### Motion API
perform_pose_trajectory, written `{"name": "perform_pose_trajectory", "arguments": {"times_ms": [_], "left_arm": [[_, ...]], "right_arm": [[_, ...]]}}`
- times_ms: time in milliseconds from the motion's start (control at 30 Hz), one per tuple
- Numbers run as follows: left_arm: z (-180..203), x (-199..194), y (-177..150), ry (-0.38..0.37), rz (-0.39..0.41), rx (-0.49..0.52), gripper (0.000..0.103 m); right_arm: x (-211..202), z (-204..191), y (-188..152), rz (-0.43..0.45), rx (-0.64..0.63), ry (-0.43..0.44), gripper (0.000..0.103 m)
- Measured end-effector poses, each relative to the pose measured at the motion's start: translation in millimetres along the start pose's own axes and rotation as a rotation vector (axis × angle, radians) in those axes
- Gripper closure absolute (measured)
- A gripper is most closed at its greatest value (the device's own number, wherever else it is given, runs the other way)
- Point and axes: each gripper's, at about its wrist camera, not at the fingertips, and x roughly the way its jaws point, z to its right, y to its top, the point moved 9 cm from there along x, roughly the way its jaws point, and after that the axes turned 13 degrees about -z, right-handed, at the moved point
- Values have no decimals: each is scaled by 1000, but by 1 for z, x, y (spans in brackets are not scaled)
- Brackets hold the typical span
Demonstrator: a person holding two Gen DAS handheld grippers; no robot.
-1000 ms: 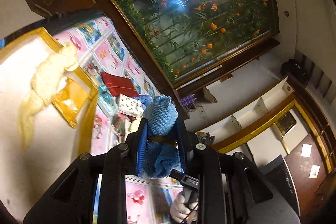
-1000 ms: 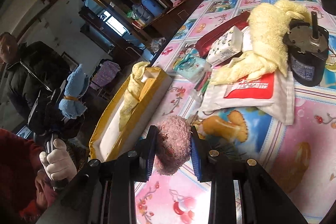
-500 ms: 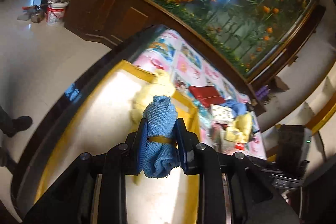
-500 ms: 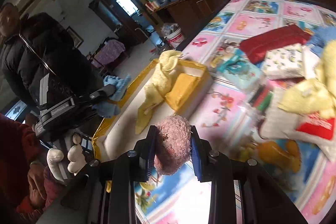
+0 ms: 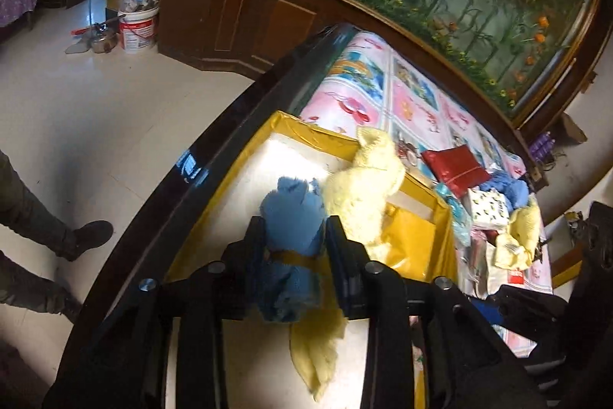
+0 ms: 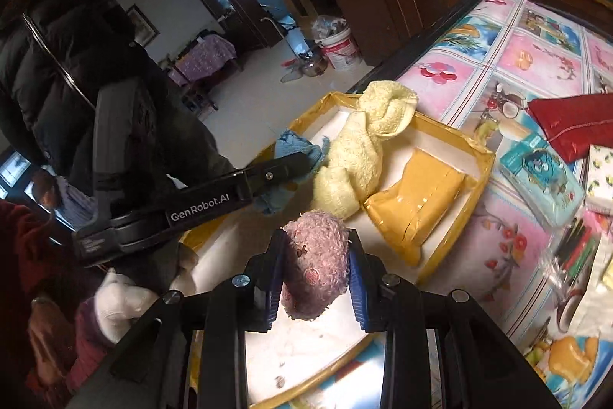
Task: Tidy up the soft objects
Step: 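Carry the ball and toy over the white tray and open both tools, then move both tools back over the cluttered table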
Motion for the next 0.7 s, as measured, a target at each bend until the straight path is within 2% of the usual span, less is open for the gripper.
{"name": "perform_pose_trajectory", "arguments": {"times_ms": [33, 67, 133, 167, 233, 467, 633, 700], "left_arm": [[0, -1, 2, -3, -2, -2, 68], [-1, -3, 3, -2, -2, -5, 56], [-3, -11, 3, 17, 19, -13, 44], [-4, -16, 3, 23, 27, -17, 44], [-5, -28, -2, 13, 39, -23, 44], [9, -70, -28, 41, 107, -31, 41], [44, -85, -47, 68, 124, 15, 40], [60, -89, -55, 56, 121, 30, 40]], "right_arm": [[3, 0, 0, -1, -9, -26, 70], [7, 0, 1, -5, -23, -50, 69], [10, 0, 0, -1, -42, -93, 62], [8, -1, -1, 11, -49, -104, 54], [2, -3, -4, 33, -51, -103, 45], [-36, 10, -35, 94, -21, -123, 42], [-66, 28, -62, 140, 19, -116, 38], [-78, 32, -70, 158, 27, -111, 37]]}}
